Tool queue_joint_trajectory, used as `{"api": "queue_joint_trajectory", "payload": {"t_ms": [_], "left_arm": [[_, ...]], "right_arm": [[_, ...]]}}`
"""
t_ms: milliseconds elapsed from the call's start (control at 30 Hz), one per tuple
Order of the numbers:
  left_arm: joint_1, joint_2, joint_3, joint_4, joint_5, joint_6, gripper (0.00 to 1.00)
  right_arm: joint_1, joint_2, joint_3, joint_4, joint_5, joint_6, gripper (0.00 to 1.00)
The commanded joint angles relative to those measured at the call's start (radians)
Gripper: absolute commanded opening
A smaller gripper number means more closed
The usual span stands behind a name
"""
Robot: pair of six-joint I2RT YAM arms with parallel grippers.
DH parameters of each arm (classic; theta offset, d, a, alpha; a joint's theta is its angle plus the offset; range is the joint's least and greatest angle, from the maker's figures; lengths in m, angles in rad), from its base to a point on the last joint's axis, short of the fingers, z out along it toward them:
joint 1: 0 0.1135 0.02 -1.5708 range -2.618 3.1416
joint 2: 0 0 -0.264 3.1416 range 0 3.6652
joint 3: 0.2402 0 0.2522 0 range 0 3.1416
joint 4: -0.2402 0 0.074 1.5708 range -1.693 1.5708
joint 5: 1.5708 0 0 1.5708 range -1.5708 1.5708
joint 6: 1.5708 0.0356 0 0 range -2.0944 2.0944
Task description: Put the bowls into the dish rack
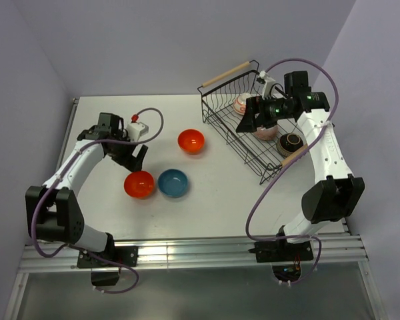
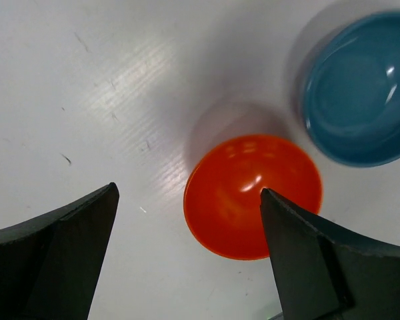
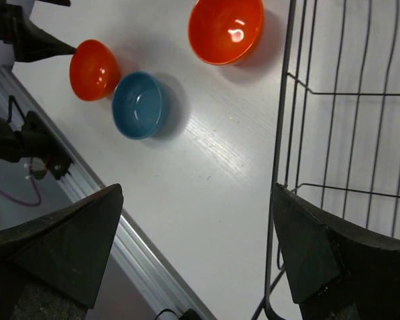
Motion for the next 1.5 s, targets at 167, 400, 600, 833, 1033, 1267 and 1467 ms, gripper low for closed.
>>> {"api": "queue_joint_trajectory", "payload": {"t_ms": [167,400,600,833,1033,1267,1467], "left_arm": [[0.015,0.087,-0.083,0.013,-0.061,0.106,0.89],[0.015,0.154,-0.097,0.05,-0.076,0.105,0.81],[0.015,0.189,-0.118,0.057,-0.065,0.106,0.55],[0.018,0.194,-0.08,0.028,-0.029,0.072,0.11],[0.035,0.073,0.036,0.04,0.089,-0.013,0.0],[0.026,-0.168,0.103,0.357,0.22,-0.373,0.0],[-0.123,-0.152,0.227,0.396,0.004,-0.538,0.0]], "right_arm": [[0.031,-0.059,-0.092,0.12,-0.076,0.049,0.98],[0.033,-0.059,-0.092,0.11,-0.073,0.048,0.98],[0.034,-0.073,-0.092,0.124,-0.067,0.033,0.98],[0.034,-0.085,-0.069,0.103,-0.049,0.034,0.96],[0.034,-0.168,-0.149,0.244,-0.055,0.144,0.96],[0.034,-0.216,-0.262,0.597,-0.237,0.527,0.95],[0.158,-0.234,-0.332,0.859,-0.153,0.749,0.95]]}}
